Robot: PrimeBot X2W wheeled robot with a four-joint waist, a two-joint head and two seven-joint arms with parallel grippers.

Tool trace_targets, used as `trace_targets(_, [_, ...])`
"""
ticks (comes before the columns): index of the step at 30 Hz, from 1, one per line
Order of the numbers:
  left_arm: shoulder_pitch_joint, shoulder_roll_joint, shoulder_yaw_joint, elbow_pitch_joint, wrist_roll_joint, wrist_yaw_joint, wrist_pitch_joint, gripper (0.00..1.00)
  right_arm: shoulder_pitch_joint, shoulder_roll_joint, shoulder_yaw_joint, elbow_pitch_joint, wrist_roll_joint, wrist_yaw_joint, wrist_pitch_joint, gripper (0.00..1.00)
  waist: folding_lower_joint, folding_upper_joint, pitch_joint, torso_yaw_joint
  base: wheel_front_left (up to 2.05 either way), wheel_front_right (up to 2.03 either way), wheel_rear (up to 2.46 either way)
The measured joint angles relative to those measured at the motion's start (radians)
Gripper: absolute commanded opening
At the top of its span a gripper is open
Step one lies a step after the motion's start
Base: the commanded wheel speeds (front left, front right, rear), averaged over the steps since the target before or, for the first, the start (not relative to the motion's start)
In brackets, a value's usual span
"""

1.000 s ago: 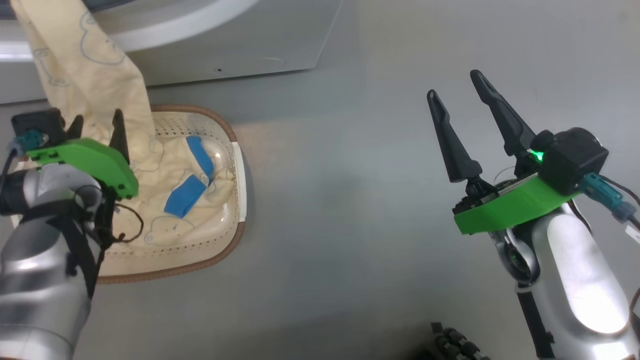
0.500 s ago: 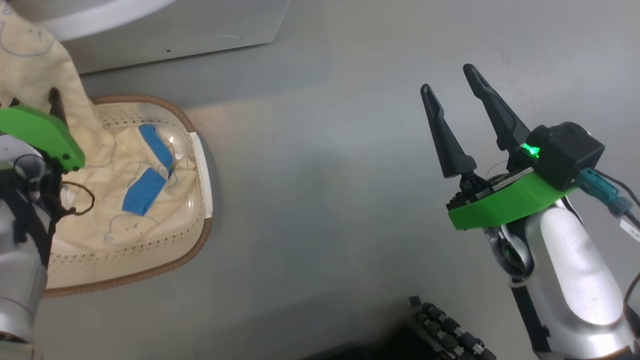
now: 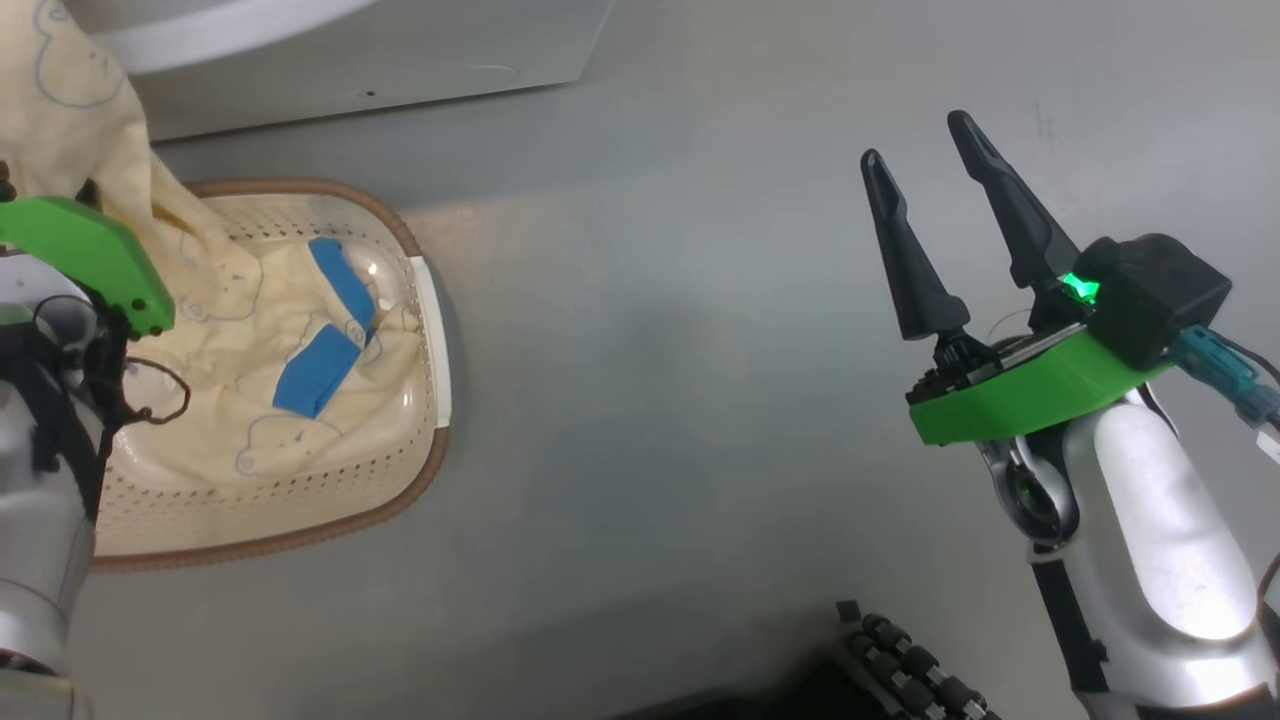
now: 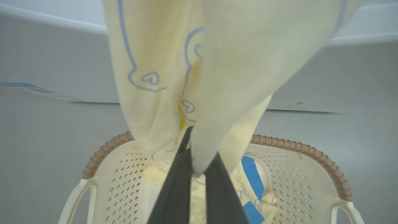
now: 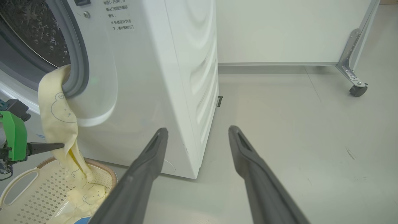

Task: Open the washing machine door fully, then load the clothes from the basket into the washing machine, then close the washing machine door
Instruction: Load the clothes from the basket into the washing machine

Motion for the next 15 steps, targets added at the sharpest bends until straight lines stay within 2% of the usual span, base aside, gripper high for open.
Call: trace_targets(15, [0.0, 0.027, -0.138, -0.113, 0.046, 0.0, -0.106, 0.0, 0.012, 0.0, -0.054, 0.005, -0.002, 0.0, -0.003, 1.0, 0.0, 0.0, -0.056, 0.072, 0.0, 0.0, 0.0])
